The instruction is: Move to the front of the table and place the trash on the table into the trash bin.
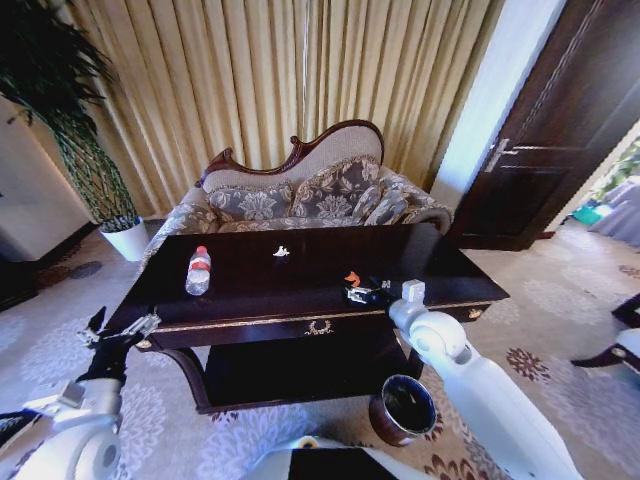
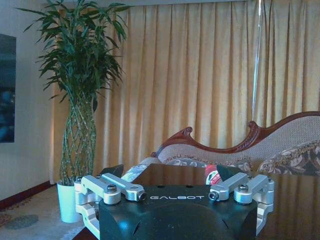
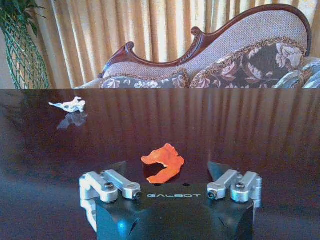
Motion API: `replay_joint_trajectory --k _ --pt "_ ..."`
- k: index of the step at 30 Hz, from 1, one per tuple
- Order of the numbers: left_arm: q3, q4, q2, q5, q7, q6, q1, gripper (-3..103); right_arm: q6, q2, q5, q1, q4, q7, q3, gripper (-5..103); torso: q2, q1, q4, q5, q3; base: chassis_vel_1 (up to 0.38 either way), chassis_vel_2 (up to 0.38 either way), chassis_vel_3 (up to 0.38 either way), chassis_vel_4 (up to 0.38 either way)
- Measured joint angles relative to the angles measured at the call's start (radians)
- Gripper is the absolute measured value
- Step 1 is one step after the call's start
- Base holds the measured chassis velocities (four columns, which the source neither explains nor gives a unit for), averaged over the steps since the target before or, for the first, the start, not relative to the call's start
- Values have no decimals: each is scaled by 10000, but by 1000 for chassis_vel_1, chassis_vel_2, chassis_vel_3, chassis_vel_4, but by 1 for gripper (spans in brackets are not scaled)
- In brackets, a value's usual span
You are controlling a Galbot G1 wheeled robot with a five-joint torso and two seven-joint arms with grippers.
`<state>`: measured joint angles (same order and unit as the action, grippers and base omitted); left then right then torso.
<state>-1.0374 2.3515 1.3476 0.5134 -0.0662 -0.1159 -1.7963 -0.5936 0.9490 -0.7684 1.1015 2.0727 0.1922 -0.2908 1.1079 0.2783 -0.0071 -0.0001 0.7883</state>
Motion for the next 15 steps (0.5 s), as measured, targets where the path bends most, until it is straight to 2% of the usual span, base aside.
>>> replay_joint_trajectory --k 3,4,7,9,10,11,13,15 --pt "15 0 11 2 0 0 7 100 12 1 5 21 0 -7 -7 77 0 0 0 0 0 0 0 0 0" --pt "15 0 11 2 0 0 7 100 12 1 5 21 0 -7 -7 77 0 0 0 0 0 0 0 0 0" --pt "29 -1 23 0 0 0 11 100 24 2 7 38 -1 -15 -26 60 0 0 0 0 0 0 0 0 0" --pt "29 -1 23 -1 0 0 11 100 25 3 7 40 -2 -17 -30 60 0 0 0 0 0 0 0 0 0" --pt "28 -2 21 -1 0 0 10 100 27 6 7 44 -3 -19 -32 54 0 0 0 0 0 0 0 0 0" --pt "27 -3 17 -1 0 0 9 100 28 9 8 45 -3 -21 -33 44 0 0 0 0 0 0 0 0 0" --pt "25 -6 12 0 0 0 10 100 29 14 8 46 -3 -23 -33 44 0 0 0 0 0 0 0 0 0" --pt "24 -13 11 -1 0 0 15 100 31 16 7 46 -3 -26 -33 33 0 0 0 0 0 0 0 0 0"
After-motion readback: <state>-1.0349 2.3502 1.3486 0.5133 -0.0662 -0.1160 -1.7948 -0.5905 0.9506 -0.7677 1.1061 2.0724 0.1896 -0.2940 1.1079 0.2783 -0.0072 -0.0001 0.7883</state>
